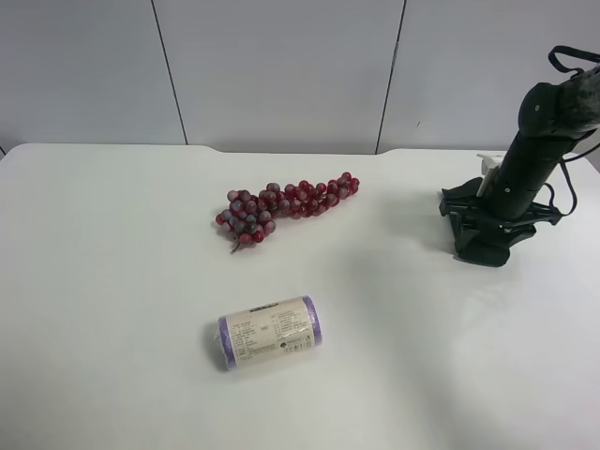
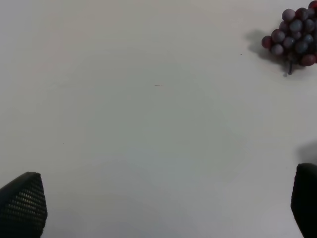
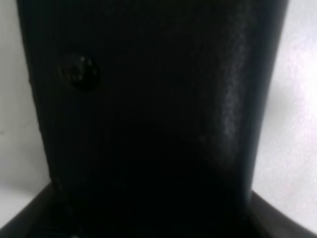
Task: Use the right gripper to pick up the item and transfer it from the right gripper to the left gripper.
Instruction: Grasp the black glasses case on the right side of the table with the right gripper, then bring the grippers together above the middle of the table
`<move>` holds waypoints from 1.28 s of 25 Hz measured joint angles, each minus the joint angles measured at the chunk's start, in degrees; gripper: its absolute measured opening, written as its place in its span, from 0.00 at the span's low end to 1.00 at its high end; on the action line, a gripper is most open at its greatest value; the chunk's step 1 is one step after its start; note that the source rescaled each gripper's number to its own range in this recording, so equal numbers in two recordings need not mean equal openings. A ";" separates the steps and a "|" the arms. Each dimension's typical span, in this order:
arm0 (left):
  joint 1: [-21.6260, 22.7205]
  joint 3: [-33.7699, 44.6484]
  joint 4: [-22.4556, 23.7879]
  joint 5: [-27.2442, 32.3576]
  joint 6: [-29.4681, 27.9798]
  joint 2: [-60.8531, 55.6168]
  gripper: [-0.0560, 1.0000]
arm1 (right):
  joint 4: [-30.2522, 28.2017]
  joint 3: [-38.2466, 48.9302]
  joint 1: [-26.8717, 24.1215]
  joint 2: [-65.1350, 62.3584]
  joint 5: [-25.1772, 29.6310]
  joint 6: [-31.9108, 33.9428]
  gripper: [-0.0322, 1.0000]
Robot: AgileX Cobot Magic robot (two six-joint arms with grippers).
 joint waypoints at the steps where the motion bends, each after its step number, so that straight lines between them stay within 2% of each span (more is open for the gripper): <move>1: 0.00 0.00 0.00 0.00 0.00 0.00 1.00 | 0.00 0.00 0.00 0.00 0.00 0.00 0.20; 9: 0.00 0.00 0.00 0.00 0.00 0.00 1.00 | 0.00 0.00 0.00 -2.69 -0.15 -0.29 0.18; 18: 0.00 0.00 0.00 0.00 0.00 0.00 1.00 | 1.08 0.00 1.21 -12.56 4.98 -5.14 0.17; 23: 0.00 0.00 0.00 0.00 0.00 0.00 1.00 | 1.77 0.00 5.94 -17.88 7.35 -7.91 0.16; 32: 0.00 0.00 0.00 0.00 0.00 0.00 1.00 | 2.48 0.00 17.58 -24.67 12.21 -13.49 0.15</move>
